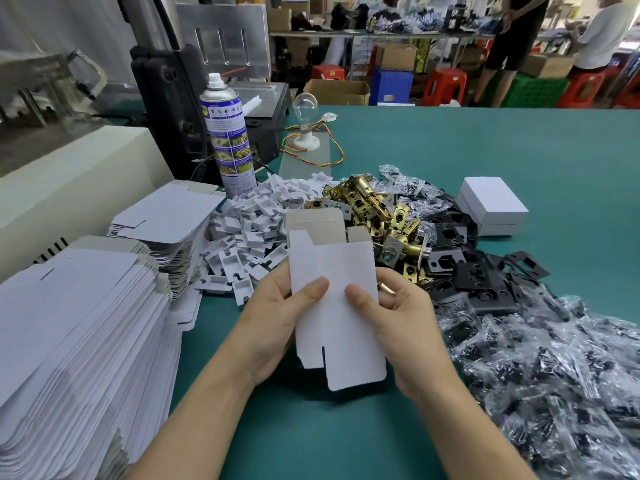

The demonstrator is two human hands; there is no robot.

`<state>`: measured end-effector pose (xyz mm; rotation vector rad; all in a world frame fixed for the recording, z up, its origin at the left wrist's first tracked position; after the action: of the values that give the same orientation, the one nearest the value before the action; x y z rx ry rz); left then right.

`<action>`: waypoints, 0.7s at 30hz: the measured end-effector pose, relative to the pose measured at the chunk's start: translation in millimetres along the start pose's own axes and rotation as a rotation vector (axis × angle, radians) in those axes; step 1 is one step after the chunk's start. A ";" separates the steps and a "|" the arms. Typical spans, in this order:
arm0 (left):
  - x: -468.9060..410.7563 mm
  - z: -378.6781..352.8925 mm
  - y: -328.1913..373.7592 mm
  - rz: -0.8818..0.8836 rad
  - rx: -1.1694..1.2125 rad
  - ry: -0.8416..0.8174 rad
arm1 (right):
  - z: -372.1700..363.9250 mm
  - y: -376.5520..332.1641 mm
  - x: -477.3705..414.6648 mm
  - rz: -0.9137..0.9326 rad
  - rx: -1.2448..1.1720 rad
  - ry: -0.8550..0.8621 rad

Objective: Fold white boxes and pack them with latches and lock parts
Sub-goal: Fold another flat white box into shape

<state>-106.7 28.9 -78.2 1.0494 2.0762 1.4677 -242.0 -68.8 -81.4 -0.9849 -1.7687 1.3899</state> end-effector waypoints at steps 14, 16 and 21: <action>-5.2 3.5 -7.9 -0.069 -0.075 0.114 | -2.5 5.9 -2.4 -0.036 -0.045 -0.004; -5.2 3.3 -6.0 -0.122 -0.161 0.132 | -3.2 5.0 -1.3 -0.021 -0.041 -0.002; -6.9 4.9 -4.6 -0.291 -0.312 0.262 | -2.3 -1.6 -1.0 0.071 -0.015 0.047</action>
<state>-100.6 26.0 -85.0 0.4364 1.9740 1.7702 -239.7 -68.9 -79.4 -1.0892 -1.7272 1.3871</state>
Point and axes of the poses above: each hand's wrist, its own x-axis away from the middle knuckle, its own z-axis out of the back of the hand, y = z × x, the point moved 2 cm from there along -x, towards the middle knuckle, and after that the axes turned 13 degrees about y, right-handed, at the moved point
